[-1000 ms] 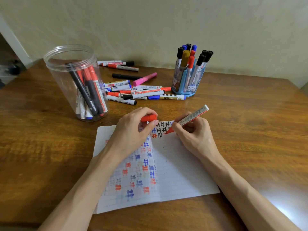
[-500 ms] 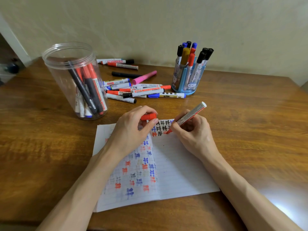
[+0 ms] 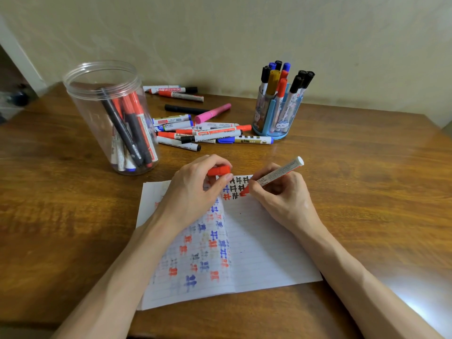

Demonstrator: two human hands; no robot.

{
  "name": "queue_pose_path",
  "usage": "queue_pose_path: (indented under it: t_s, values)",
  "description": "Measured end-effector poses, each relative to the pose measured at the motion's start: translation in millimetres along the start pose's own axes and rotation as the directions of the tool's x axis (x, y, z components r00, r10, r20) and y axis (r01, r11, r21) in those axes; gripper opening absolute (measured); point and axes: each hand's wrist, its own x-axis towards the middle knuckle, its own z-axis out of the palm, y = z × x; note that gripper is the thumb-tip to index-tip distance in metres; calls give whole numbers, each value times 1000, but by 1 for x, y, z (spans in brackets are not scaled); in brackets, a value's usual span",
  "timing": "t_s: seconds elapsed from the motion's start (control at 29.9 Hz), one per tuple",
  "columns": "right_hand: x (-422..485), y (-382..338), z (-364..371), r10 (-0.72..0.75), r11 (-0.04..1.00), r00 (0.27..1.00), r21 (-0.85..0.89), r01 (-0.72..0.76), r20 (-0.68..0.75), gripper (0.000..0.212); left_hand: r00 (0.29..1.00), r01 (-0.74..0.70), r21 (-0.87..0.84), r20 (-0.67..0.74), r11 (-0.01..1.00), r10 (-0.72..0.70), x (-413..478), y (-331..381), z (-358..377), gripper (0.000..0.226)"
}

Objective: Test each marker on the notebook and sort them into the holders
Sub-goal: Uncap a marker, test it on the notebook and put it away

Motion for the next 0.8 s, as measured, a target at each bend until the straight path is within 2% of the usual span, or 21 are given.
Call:
queue_pose_path:
  t_s: [0.1,0.27,0.8]
  values:
    - [0,1,0,9,1000,1000,-1,-9,-3,12,1000,-8,-8,-6,1000,8,0,0,-1,21]
    - [2,2,0,37,999,995,33,-35,-87,16,1000,-1,-16,-8,1000,1,0,1,-1,20]
    - [2,3,0,16,1000,998,6,-15,-59,7,1000,-5,1,-5,1000,5,0,1,-1,20]
